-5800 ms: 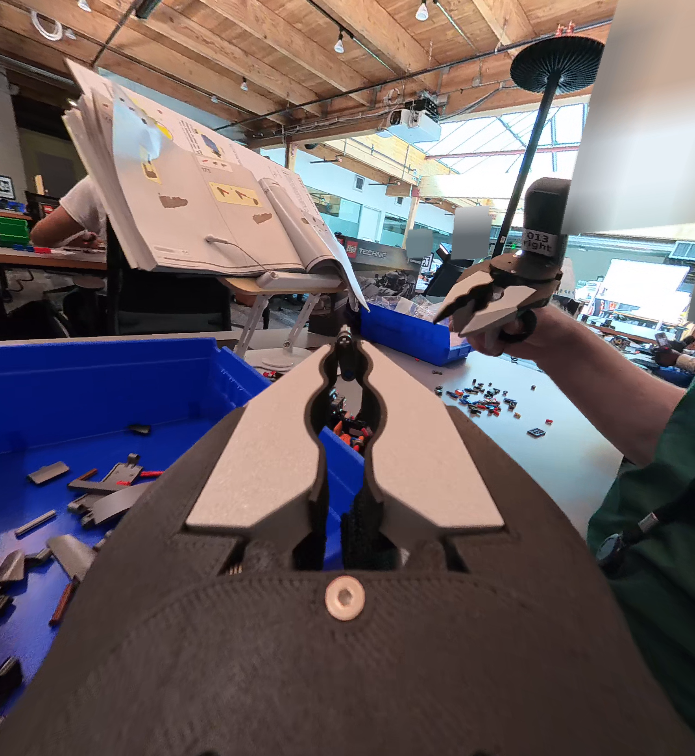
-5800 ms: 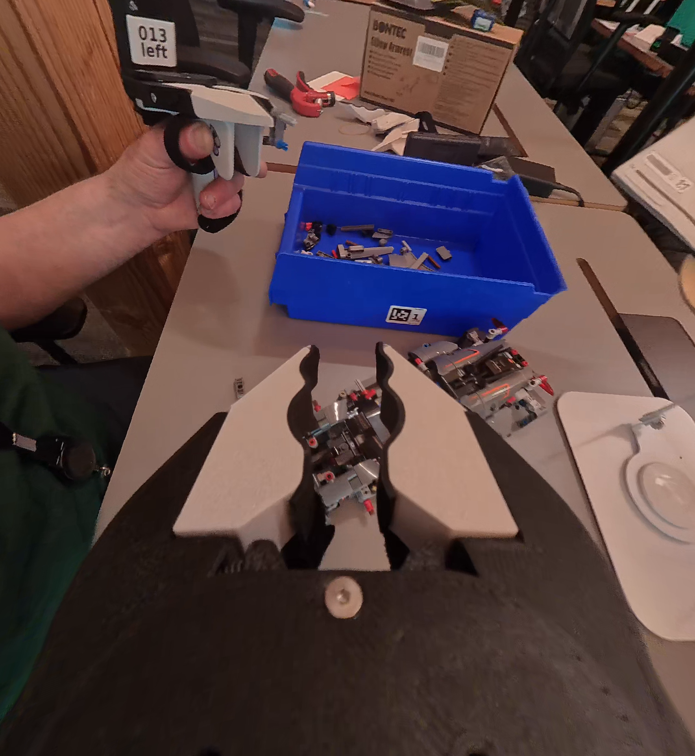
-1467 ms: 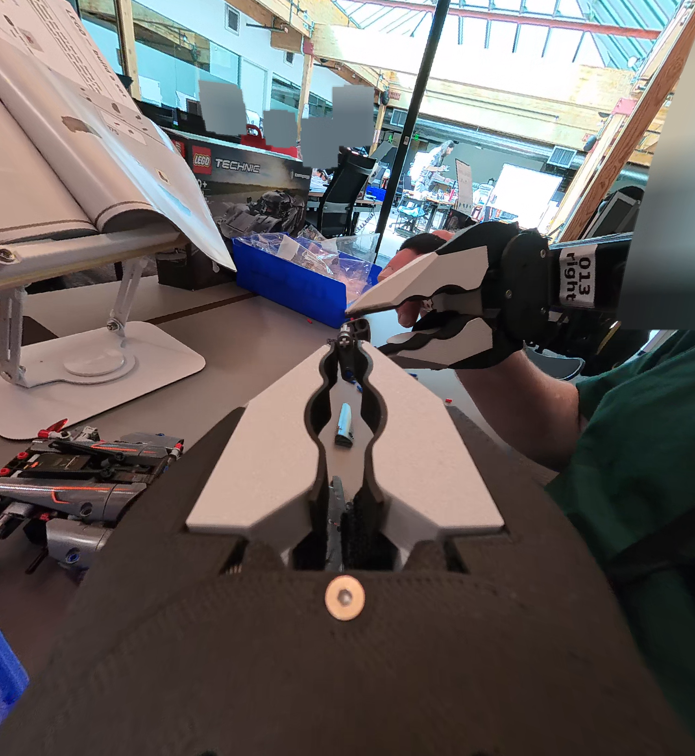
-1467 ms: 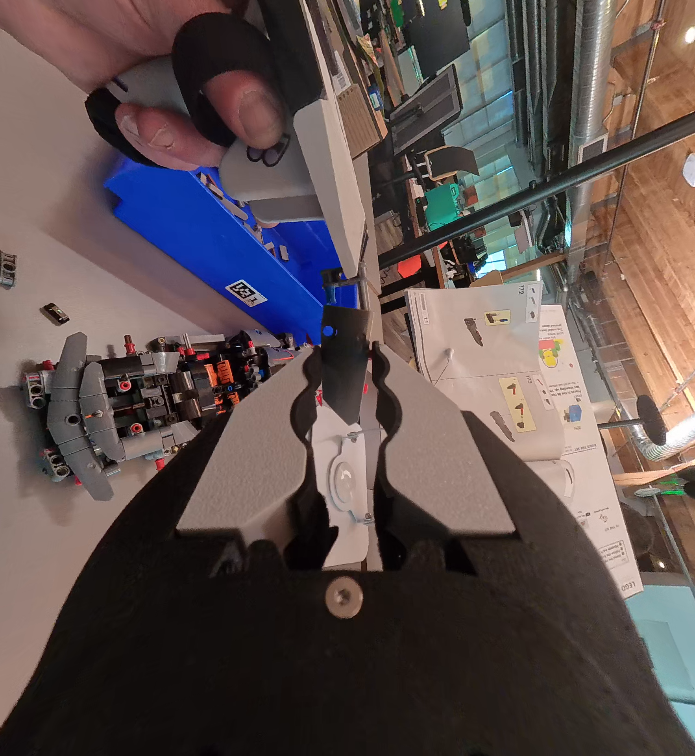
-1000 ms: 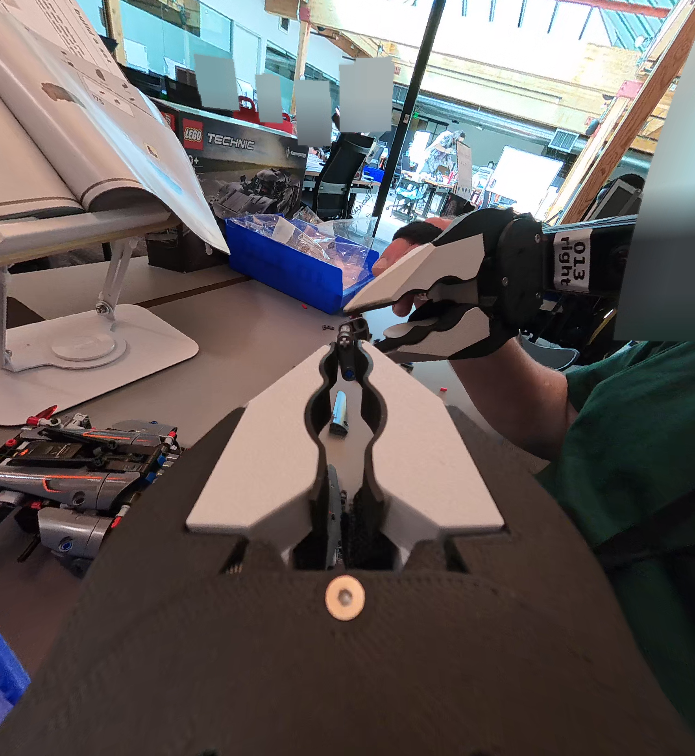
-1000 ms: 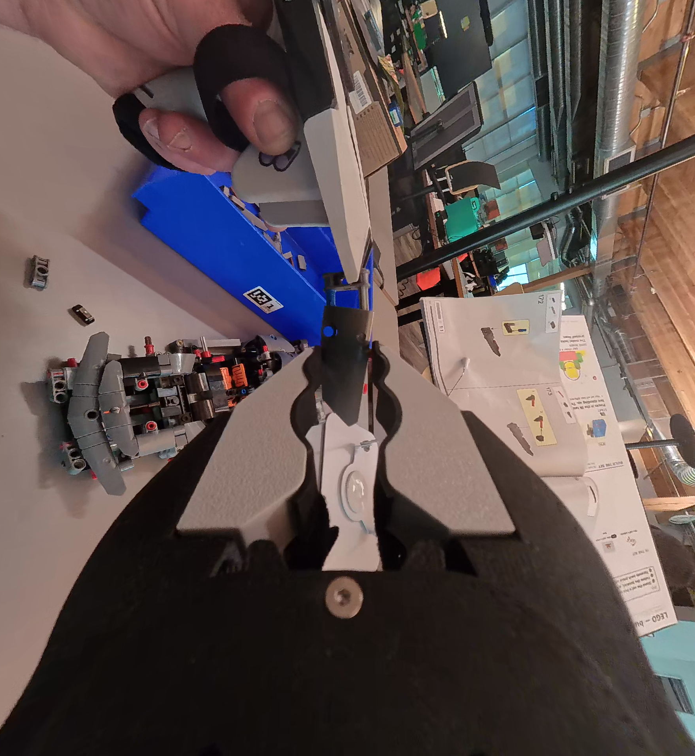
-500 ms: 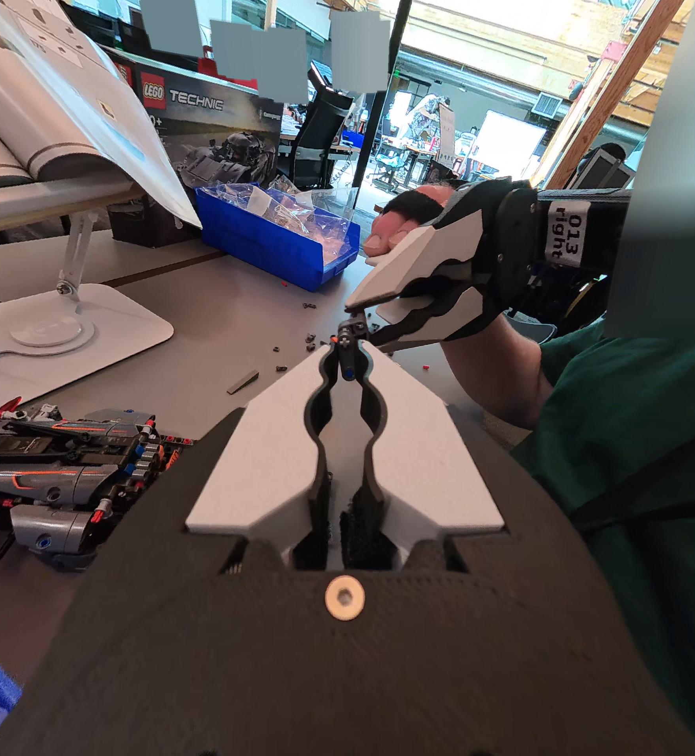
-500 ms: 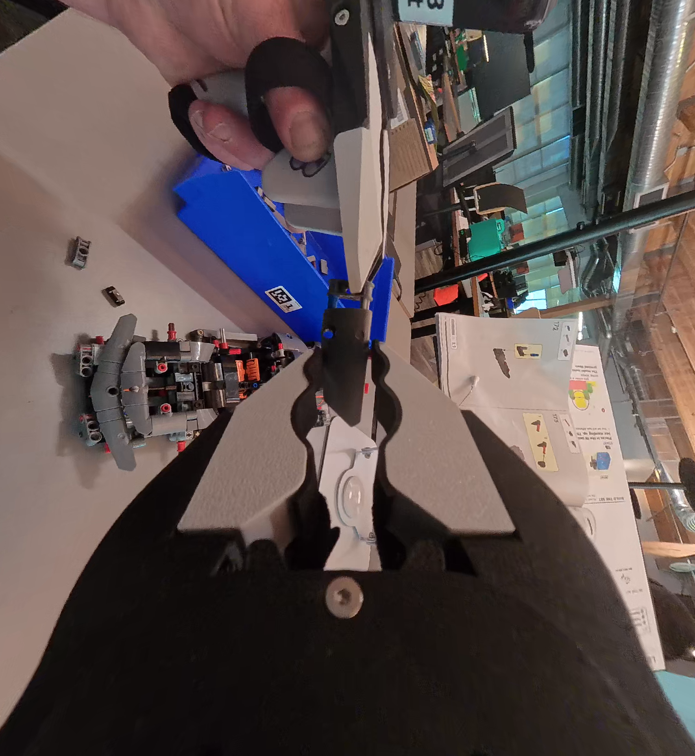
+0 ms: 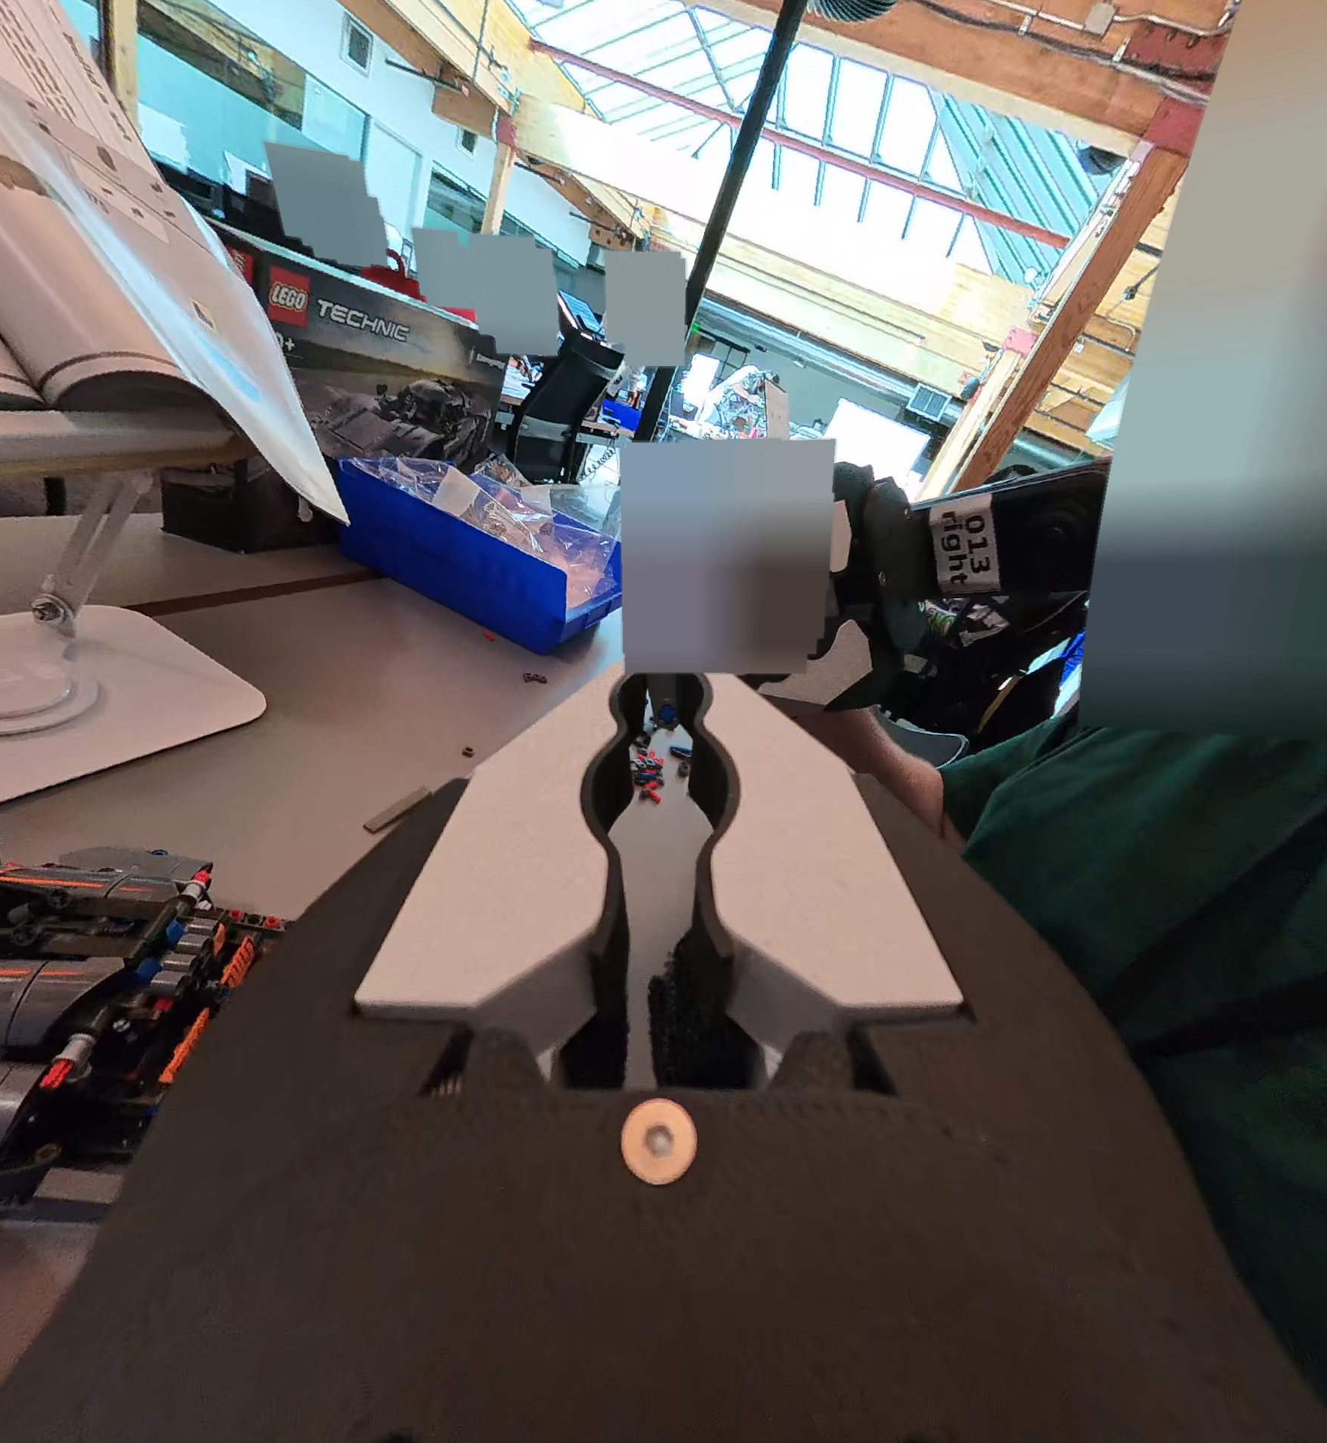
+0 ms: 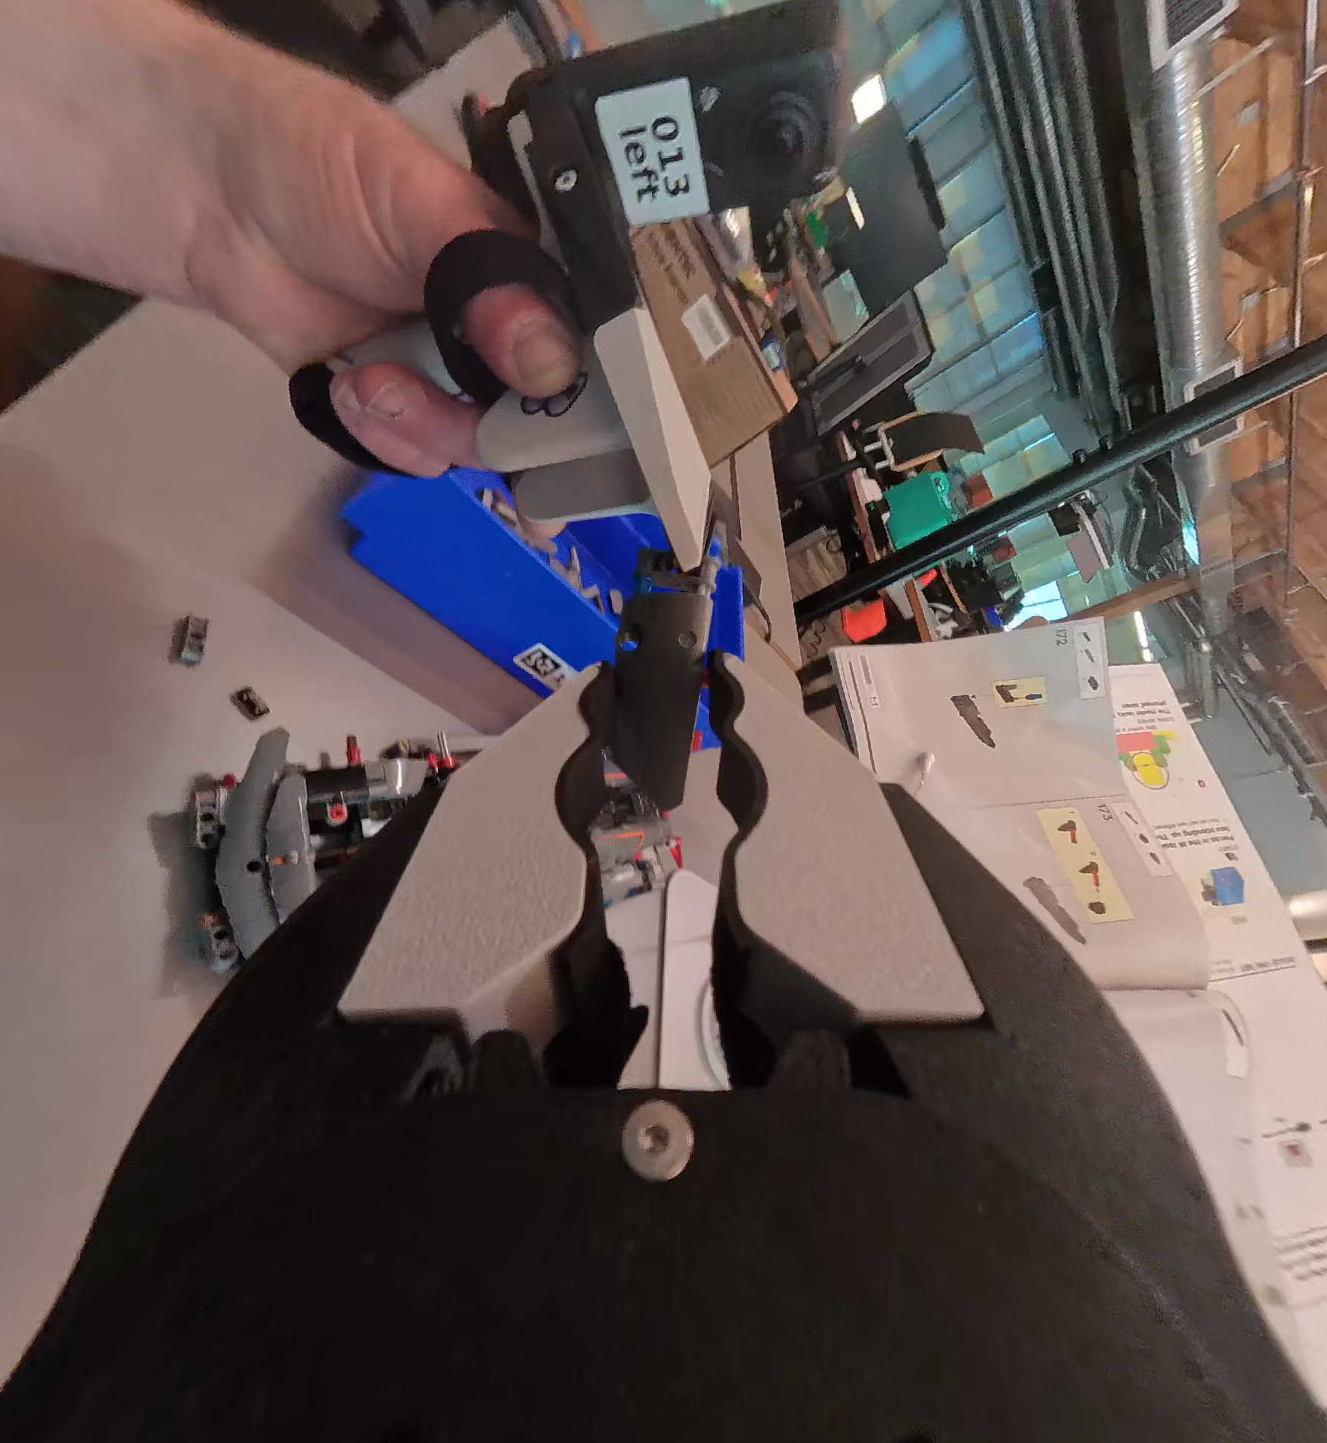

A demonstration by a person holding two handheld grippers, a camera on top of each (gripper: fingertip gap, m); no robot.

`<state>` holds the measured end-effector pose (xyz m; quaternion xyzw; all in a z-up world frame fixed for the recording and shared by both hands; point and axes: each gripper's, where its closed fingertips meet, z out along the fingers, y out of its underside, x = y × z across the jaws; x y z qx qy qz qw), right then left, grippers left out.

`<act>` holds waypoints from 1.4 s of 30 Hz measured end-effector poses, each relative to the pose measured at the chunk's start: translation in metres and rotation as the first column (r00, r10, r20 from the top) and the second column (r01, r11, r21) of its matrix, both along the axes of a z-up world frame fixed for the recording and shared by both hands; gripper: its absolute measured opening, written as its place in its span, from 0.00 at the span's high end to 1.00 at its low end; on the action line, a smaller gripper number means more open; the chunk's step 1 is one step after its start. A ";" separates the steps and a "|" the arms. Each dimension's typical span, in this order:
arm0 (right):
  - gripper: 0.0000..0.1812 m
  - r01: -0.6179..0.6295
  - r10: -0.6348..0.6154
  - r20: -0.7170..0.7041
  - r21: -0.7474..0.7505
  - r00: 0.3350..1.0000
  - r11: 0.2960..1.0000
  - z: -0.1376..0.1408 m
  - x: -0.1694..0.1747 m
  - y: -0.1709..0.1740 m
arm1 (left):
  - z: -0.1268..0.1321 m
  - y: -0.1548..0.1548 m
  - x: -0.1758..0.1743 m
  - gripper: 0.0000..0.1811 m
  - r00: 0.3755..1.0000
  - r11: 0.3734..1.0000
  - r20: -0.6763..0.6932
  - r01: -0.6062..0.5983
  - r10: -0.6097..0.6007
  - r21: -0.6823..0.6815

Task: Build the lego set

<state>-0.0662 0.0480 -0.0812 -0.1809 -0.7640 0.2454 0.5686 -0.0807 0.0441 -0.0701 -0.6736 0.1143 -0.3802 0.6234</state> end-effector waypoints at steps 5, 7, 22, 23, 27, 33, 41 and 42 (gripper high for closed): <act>0.88 -0.065 0.049 -0.091 -0.185 0.995 0.981 0.007 0.005 0.003 | 0.009 0.004 0.006 0.97 0.996 0.998 -0.064 -0.064 0.065 0.028; 0.88 -0.087 0.060 -0.121 -0.230 0.991 0.969 0.009 0.008 0.003 | 0.012 0.006 0.008 0.97 0.995 0.997 -0.074 -0.071 0.072 0.025; 0.99 -0.116 0.043 -0.215 -0.342 0.976 0.932 0.019 0.017 0.004 | 0.011 0.019 0.028 0.97 0.999 0.999 -0.012 -0.046 0.046 0.015; 0.99 -0.113 0.036 -0.217 -0.354 0.975 0.929 0.020 0.021 0.006 | 0.011 0.019 0.029 0.97 1.000 1.000 0.011 -0.022 0.022 0.019; 0.95 -0.061 -0.009 -0.153 -0.445 0.988 0.894 0.016 0.041 0.023 | 0.011 0.019 0.022 0.97 0.999 0.999 0.005 -0.035 0.035 0.040; 0.91 0.142 -0.137 0.048 -0.505 0.989 0.852 -0.027 0.069 0.050 | 0.002 0.011 0.003 0.97 0.997 0.997 -0.006 -0.073 0.073 0.039; 0.83 0.322 -0.101 0.523 -0.351 0.846 0.879 -0.153 0.076 0.073 | -0.015 0.002 -0.002 0.97 0.997 0.998 -0.019 -0.069 0.070 0.011; 0.83 0.316 -0.077 0.568 -0.335 0.819 0.888 -0.168 0.076 0.070 | -0.016 0.001 0.000 0.97 0.997 0.998 -0.028 -0.065 0.066 0.011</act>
